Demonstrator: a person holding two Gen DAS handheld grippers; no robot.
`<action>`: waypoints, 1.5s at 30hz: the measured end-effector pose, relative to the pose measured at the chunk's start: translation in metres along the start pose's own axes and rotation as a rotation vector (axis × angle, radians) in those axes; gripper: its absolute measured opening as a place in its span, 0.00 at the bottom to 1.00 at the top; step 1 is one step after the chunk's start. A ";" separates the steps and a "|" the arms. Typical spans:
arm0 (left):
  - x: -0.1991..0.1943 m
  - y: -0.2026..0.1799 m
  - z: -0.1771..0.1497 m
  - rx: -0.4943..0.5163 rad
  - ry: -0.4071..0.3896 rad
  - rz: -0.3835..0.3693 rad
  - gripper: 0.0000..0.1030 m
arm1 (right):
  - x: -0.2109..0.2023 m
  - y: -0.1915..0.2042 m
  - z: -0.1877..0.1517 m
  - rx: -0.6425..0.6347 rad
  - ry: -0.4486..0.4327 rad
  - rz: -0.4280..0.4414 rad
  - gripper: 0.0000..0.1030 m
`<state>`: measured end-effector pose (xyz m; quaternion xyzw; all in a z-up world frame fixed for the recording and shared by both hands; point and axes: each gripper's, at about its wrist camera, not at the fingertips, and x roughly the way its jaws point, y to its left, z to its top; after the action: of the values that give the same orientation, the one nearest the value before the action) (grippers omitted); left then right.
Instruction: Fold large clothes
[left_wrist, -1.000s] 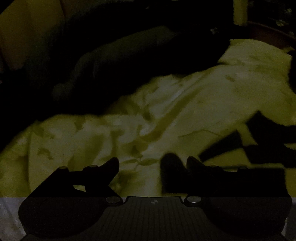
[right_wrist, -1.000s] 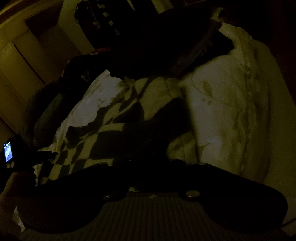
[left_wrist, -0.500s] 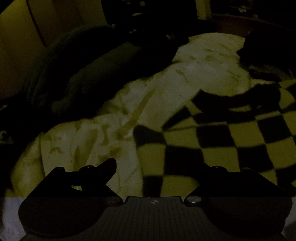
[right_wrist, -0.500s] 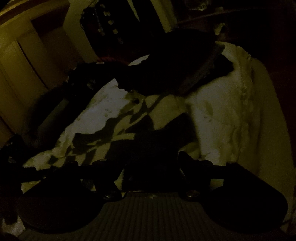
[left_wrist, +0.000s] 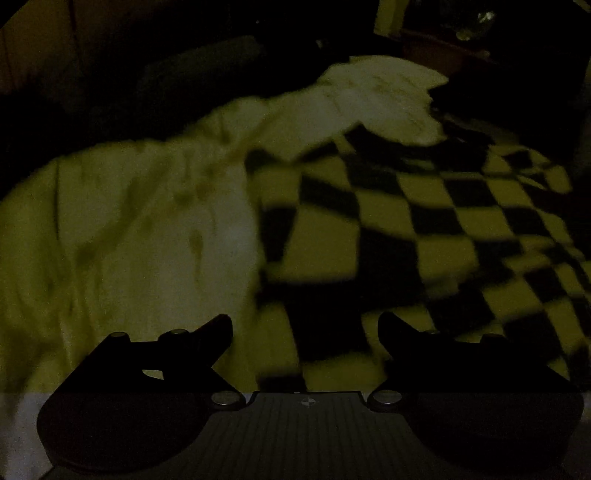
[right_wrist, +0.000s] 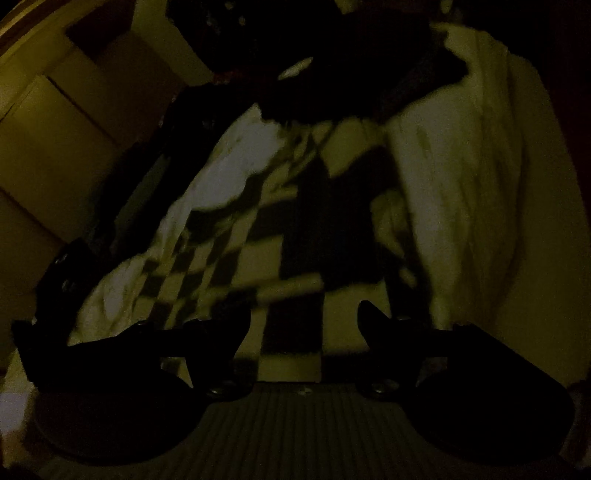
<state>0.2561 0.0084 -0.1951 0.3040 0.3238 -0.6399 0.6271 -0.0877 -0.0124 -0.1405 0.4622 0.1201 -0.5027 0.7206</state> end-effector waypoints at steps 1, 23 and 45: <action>-0.006 0.004 -0.011 -0.013 0.001 -0.016 1.00 | -0.004 -0.002 -0.006 -0.004 0.027 0.024 0.68; -0.047 0.020 -0.126 -0.184 0.166 -0.247 1.00 | -0.015 -0.057 -0.080 0.170 0.194 0.035 0.71; -0.048 -0.009 -0.149 -0.168 0.177 -0.309 0.74 | 0.021 -0.048 -0.126 -0.002 0.444 -0.211 0.58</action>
<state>0.2461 0.1556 -0.2471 0.2524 0.4726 -0.6700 0.5138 -0.0818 0.0701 -0.2487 0.5455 0.3236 -0.4611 0.6205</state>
